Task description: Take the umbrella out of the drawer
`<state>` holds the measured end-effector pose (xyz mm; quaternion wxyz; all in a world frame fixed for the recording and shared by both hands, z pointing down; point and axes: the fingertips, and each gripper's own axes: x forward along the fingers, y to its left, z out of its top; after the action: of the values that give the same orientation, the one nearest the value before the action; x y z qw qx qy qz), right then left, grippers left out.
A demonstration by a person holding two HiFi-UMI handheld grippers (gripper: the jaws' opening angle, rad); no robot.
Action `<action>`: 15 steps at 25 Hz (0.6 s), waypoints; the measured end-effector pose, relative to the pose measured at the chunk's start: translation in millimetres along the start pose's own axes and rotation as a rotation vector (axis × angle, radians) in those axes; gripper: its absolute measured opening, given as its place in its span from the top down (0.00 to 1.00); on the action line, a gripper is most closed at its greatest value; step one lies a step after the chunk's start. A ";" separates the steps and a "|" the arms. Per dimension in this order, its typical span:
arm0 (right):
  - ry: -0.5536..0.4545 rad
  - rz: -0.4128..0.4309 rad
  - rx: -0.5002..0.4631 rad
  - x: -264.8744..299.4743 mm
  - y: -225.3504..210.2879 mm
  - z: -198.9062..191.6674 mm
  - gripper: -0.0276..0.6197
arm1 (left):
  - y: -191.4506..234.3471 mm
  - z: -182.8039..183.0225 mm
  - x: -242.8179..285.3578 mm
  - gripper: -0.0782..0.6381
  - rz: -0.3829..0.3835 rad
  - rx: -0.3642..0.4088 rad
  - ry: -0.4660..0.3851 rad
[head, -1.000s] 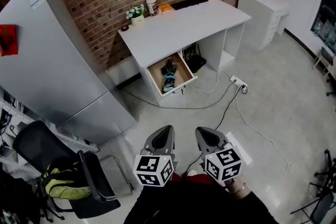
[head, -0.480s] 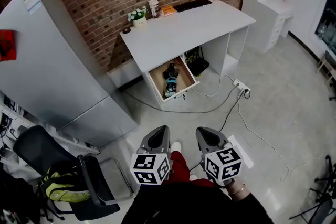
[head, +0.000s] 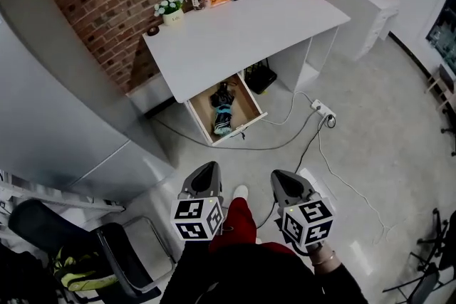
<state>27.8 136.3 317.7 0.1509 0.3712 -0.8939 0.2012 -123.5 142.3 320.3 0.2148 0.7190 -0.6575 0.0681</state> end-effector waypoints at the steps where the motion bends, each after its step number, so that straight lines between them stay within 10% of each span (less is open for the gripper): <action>1: 0.008 -0.002 0.003 11.8 -4.5 3.5 0.96 | 7.0 1.6 13.1 0.88 0.002 -0.003 0.010; 15: 0.149 -0.011 0.051 159.4 -59.1 32.8 0.96 | 89.1 3.7 190.7 0.73 0.016 -0.007 0.232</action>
<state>-41.6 -13.3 370.4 0.2085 0.3639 -0.8727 0.2500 -186.9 -37.6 409.1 0.2915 0.7001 -0.6343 0.1504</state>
